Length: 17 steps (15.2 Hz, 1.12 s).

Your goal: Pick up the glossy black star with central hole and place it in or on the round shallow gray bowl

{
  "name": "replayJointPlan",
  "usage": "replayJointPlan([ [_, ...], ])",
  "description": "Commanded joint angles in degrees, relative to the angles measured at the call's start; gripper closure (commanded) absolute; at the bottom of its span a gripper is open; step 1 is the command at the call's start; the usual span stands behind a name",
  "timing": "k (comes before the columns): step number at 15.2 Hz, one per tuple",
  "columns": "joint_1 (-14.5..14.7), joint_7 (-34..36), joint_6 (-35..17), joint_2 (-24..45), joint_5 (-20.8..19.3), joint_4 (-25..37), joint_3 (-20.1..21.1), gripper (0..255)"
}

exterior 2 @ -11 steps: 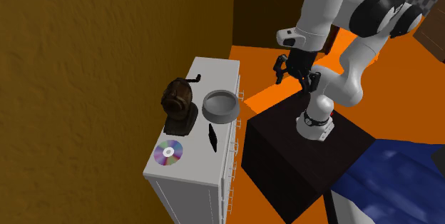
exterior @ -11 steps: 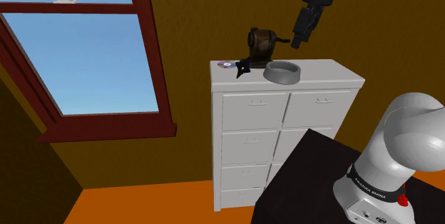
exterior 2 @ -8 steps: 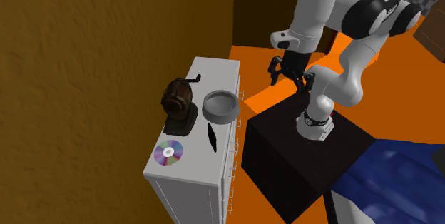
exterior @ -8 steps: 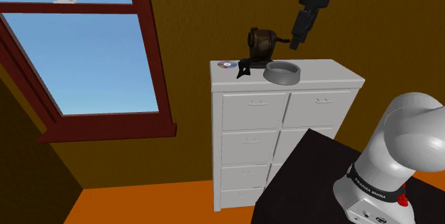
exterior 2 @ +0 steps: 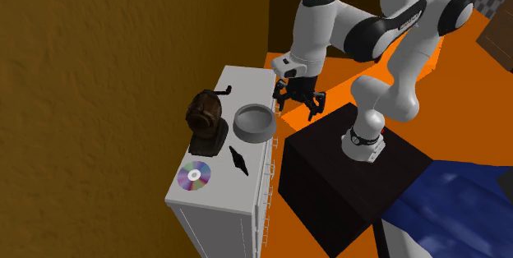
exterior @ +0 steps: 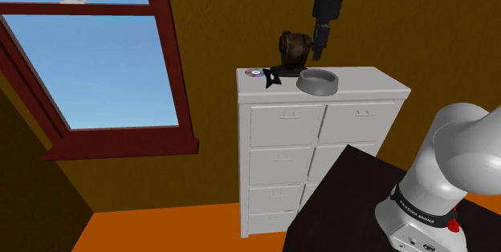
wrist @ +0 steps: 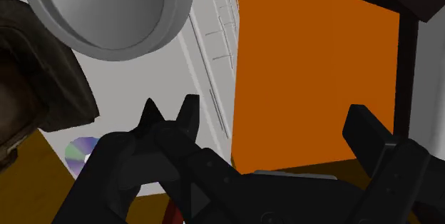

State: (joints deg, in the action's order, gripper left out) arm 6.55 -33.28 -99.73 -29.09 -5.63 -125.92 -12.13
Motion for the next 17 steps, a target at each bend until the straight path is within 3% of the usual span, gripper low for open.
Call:
replayJointPlan([
  [1, 1.2, -6.9, -1.5, 4.6, -0.7, 2.3, -2.1, 0],
  [8, 4.5, -28.5, -5.1, 21.5, -0.1, 12.9, -6.4, 0],
  [14, 5.3, -45.2, -6.7, 35.7, 1.5, 23.5, -6.4, 0],
  [17, 5.1, -46.2, -8.3, 36.8, 1.6, 22.9, -6.2, 0],
])
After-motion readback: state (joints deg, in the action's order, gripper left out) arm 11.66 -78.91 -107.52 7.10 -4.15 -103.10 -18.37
